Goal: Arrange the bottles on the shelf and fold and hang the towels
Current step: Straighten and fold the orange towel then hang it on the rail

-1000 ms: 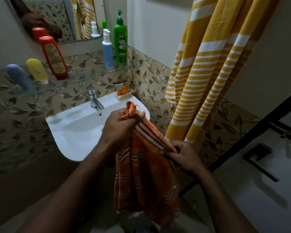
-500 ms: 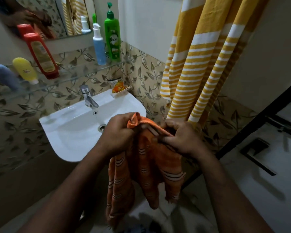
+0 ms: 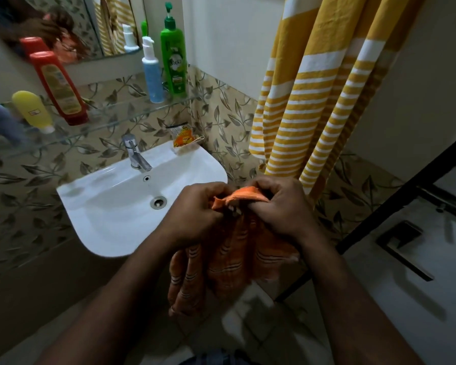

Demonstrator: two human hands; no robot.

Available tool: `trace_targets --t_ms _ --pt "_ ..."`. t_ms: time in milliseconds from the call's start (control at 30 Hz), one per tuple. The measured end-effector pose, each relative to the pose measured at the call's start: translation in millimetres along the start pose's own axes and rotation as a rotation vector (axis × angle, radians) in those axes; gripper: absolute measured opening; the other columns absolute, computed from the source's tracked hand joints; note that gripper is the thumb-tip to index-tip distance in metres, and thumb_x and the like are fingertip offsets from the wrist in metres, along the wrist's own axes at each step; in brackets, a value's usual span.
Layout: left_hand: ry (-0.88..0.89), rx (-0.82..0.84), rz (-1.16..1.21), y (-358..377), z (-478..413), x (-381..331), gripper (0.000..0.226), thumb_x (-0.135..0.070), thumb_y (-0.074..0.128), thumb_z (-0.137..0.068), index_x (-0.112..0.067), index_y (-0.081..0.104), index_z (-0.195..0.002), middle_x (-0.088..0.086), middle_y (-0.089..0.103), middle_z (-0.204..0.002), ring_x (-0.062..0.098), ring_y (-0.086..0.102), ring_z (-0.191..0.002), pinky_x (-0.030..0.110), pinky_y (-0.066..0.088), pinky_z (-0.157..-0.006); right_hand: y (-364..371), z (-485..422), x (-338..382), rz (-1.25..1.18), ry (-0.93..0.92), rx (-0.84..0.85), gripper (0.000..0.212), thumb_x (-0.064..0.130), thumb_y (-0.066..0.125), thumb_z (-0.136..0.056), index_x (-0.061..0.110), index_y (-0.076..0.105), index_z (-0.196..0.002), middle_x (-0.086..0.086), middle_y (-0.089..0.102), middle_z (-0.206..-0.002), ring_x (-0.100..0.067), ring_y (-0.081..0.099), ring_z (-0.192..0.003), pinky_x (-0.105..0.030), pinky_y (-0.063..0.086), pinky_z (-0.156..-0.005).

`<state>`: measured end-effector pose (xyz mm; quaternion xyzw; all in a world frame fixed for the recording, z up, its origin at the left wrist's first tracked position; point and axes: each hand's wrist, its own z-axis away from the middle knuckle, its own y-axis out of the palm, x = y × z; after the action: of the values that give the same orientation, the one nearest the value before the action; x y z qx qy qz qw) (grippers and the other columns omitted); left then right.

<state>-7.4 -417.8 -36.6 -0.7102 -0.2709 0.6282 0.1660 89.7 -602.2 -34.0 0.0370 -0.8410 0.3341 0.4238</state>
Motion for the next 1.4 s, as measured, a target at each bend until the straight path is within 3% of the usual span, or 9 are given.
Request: trace_targets --t_ms 100,233,367,500,733,867,1033,1233,1400 --pt "-0.052 -0.161 0.1 -4 -2 3 0.015 -0.014 0.076 -0.086 -0.028 0.076 -0.091 -0.007 0.075 -0.086 0.014 0.07 -0.085 0.048 0.058 -0.08 -11 -5 -7 0.007 0.03 -0.009 0.025 0.047 0.087 -0.076 0.028 0.071 -0.081 0.006 0.069 -0.074 -0.015 0.065 -0.069 -0.032 0.05 -0.06" --pt "-0.218 -0.402 0.309 -15 -1 8 0.007 -0.029 0.069 -0.083 -0.028 0.071 -0.09 -0.003 0.074 -0.086 0.024 0.072 -0.085 0.056 0.061 -0.081 -26 9 -40 0.032 0.212 0.154 0.033 0.056 0.082 -0.078 0.024 0.074 -0.08 0.002 0.074 -0.077 -0.023 0.07 -0.075 -0.052 0.057 -0.069" --pt "-0.21 -0.289 0.17 -11 -1 8 0.022 -0.032 0.069 -0.077 -0.037 0.07 -0.099 -0.015 0.073 -0.092 0.011 0.071 -0.088 0.046 0.061 -0.082 -22 11 -43 -0.045 0.2 0.047 0.034 0.055 0.075 -0.082 0.021 0.077 -0.088 -0.001 0.075 -0.087 -0.024 0.072 -0.085 -0.055 0.057 -0.077" --pt "-0.021 -0.059 0.159 6 -5 -2 0.052 -0.039 0.084 -0.081 -0.041 0.065 -0.129 -0.02 0.07 -0.125 0.001 0.067 -0.114 0.035 0.057 -0.096 -4 -3 -16 -0.071 0.067 -0.011 0.013 0.032 0.075 -0.092 0.02 0.078 -0.092 0.001 0.076 -0.086 -0.02 0.072 -0.082 -0.048 0.057 -0.074" --pt "-0.085 -0.274 0.164 7 -19 6 0.009 -0.027 0.081 -0.089 -0.032 0.075 -0.095 -0.008 0.075 -0.087 0.014 0.072 -0.078 0.049 0.061 -0.077 -13 -9 -14 -0.189 0.148 0.016 0.012 0.023 0.085 -0.086 0.029 0.074 -0.09 0.003 0.074 -0.087 -0.02 0.071 -0.081 -0.043 0.058 -0.074" --pt "-0.167 -0.511 0.164 0 -20 9 0.004 -0.025 0.078 -0.091 -0.028 0.075 -0.093 -0.009 0.075 -0.089 0.013 0.072 -0.085 0.044 0.061 -0.079 -15 1 -25 -0.163 0.253 0.078 0.021 0.007 0.081 -0.088 0.025 0.071 -0.091 0.004 0.071 -0.081 -0.014 0.067 -0.076 -0.046 0.057 -0.074" --pt "-0.175 -0.481 0.124 3 -23 6 0.005 -0.026 0.08 -0.089 -0.027 0.076 -0.09 -0.009 0.075 -0.083 0.01 0.071 -0.08 0.036 0.059 -0.075 -7 -3 -11 -0.424 0.211 -0.008 0.022 -0.003 0.069 -0.094 0.018 0.062 -0.097 0.002 0.07 -0.075 -0.013 0.07 -0.07 -0.03 0.056 -0.067" --pt "-0.195 -0.419 0.193 0 -26 1 0.017 -0.027 0.085 -0.083 -0.031 0.079 -0.099 -0.012 0.077 -0.09 0.004 0.072 -0.086 0.036 0.062 -0.08 7 -12 0 -0.227 0.206 0.41 0.035 -0.002 0.054 -0.085 0.019 0.082 -0.087 0.003 0.078 -0.095 -0.012 0.073 -0.093 -0.026 0.057 -0.084" --pt "-0.199 -0.435 0.234 -6 -25 1 0.038 -0.023 0.09 -0.079 -0.03 0.068 -0.11 -0.008 0.075 -0.099 0.005 0.072 -0.093 0.036 0.062 -0.08 34 -7 -6 -0.315 0.428 -0.004 0.042 -0.009 0.055 -0.09 0.023 0.082 -0.094 0.014 0.078 -0.086 0.002 0.071 -0.078 -0.02 0.054 -0.073"
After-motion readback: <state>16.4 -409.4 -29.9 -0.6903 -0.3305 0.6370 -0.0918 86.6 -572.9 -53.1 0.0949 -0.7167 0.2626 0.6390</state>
